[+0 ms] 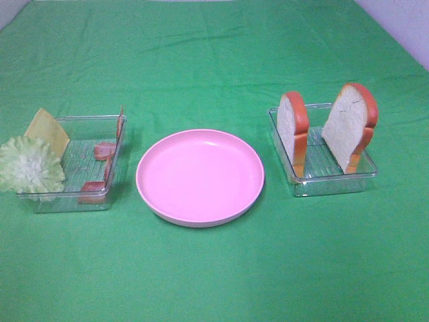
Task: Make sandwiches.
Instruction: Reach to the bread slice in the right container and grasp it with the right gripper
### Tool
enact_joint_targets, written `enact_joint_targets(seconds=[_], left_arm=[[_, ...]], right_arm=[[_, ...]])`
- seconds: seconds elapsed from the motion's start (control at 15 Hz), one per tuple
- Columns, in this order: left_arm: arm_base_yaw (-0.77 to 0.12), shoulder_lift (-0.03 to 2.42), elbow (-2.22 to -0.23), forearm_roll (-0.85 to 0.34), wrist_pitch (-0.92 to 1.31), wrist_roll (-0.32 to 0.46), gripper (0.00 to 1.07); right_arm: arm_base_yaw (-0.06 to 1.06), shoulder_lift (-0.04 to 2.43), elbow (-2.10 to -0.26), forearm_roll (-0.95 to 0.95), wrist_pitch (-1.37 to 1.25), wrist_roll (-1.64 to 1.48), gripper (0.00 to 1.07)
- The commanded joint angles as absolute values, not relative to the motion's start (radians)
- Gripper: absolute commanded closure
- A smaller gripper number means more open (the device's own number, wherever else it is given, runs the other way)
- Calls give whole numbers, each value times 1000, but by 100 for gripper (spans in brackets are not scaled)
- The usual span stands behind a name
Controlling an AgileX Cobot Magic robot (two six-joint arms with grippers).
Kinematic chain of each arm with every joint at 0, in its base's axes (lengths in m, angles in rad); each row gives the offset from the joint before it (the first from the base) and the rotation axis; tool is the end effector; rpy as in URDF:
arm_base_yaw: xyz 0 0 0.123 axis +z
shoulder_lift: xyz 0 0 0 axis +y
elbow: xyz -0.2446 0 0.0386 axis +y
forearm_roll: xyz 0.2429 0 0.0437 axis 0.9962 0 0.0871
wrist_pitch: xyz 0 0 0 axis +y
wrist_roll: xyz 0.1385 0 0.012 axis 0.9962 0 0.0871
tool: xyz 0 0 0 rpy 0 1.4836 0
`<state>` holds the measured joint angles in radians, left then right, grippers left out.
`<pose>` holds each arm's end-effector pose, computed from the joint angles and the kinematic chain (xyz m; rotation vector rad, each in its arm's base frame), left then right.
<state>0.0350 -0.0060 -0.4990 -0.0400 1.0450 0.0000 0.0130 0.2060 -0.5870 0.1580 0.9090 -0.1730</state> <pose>0.0716 -0.0023 0.2551 -0.0338 2.0228 -0.0256 0.1025 0.0186 0.2835 -0.1679 1.9959 0.0848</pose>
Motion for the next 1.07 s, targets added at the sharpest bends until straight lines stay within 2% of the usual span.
enact_joint_targets(seconds=[0.07,0.33,0.53,1.07], left_arm=[[35,-23,-497,-43,1032,0,33],[35,-23,-497,-43,1032,0,33],[35,-23,-497,-43,1032,0,33],[35,-23,-497,-43,1032,0,33]], right_arm=[[9,483,-696,155,870,-166,31],[9,779,-834,213,874,-154,31],[9,1073,-1015,292,973,-148,31],[22,1621,-1457,294,1172,-123,31]])
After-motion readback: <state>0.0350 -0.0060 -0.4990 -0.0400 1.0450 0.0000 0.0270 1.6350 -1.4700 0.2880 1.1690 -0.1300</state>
